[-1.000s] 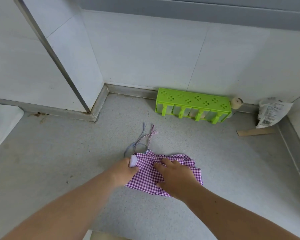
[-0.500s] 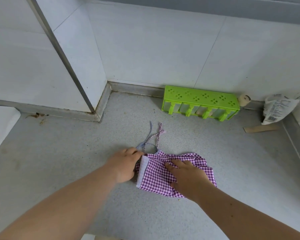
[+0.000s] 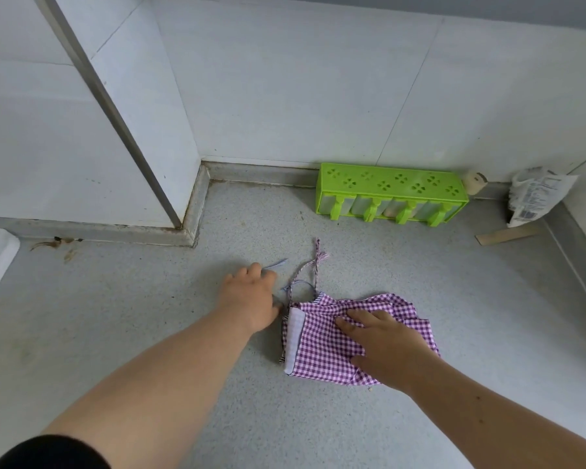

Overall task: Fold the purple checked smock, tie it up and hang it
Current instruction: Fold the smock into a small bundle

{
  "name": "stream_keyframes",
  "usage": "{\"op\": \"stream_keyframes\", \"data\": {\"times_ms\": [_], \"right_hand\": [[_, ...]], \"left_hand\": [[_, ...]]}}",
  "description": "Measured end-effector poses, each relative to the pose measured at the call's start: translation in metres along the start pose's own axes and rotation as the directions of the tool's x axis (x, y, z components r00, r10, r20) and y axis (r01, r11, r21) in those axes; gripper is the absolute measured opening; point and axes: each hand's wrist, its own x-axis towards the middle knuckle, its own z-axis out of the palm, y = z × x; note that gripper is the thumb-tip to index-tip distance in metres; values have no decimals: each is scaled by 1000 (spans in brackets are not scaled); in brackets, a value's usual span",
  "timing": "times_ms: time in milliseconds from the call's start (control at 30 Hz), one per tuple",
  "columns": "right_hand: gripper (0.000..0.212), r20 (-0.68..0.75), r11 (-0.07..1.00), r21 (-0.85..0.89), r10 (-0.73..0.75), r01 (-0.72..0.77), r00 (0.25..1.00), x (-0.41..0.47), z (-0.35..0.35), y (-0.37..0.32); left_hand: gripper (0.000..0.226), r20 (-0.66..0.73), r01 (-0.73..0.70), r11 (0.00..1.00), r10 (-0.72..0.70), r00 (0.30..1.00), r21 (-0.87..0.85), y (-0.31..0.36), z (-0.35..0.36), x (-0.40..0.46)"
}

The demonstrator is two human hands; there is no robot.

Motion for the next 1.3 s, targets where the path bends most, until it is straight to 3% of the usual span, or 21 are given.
{"op": "stream_keyframes", "data": {"times_ms": [67,133,300,433,500,667,767,1167,1300], "right_hand": [[75,3,1000,1,5,-5,1000,-1,0,-1],[74,-1,1000,8,8,-8,1000,-1,1,-1],[74,-7,1000,7,13,-13,1000,-2,2,-3],[75,-4,1000,12,16,-16,1000,-1,0,-2],[75,-6,1000,10,15,-15,1000,0,1,0],[74,-6,1000,16,12,-12,1000,0,3,0],[75,-5,1000,22,15,-14,1000,0,2,0],[74,19,1000,24,15,-16,1000,-1,-2,0],[74,23,999,29,19,-20,1000,-1,-2,1]], "left_hand": [[60,-47,-111,994,111,993,10,-2,2,0],[67,-54,-228,974,227,973,-19,-2,4,0],[50,-129,-44,937,-1,992,-346,2,8,15],[15,-160,-47,918,-18,987,-394,2,9,27],[9,-157,-38,923,-25,987,-384,3,10,30],[14,-120,-68,924,24,992,-375,-1,13,32],[33,-60,-68,904,47,997,-422,0,10,33],[31,-111,-74,884,25,993,-462,22,8,46],[18,-143,-88,890,26,989,-448,27,7,50]]}}
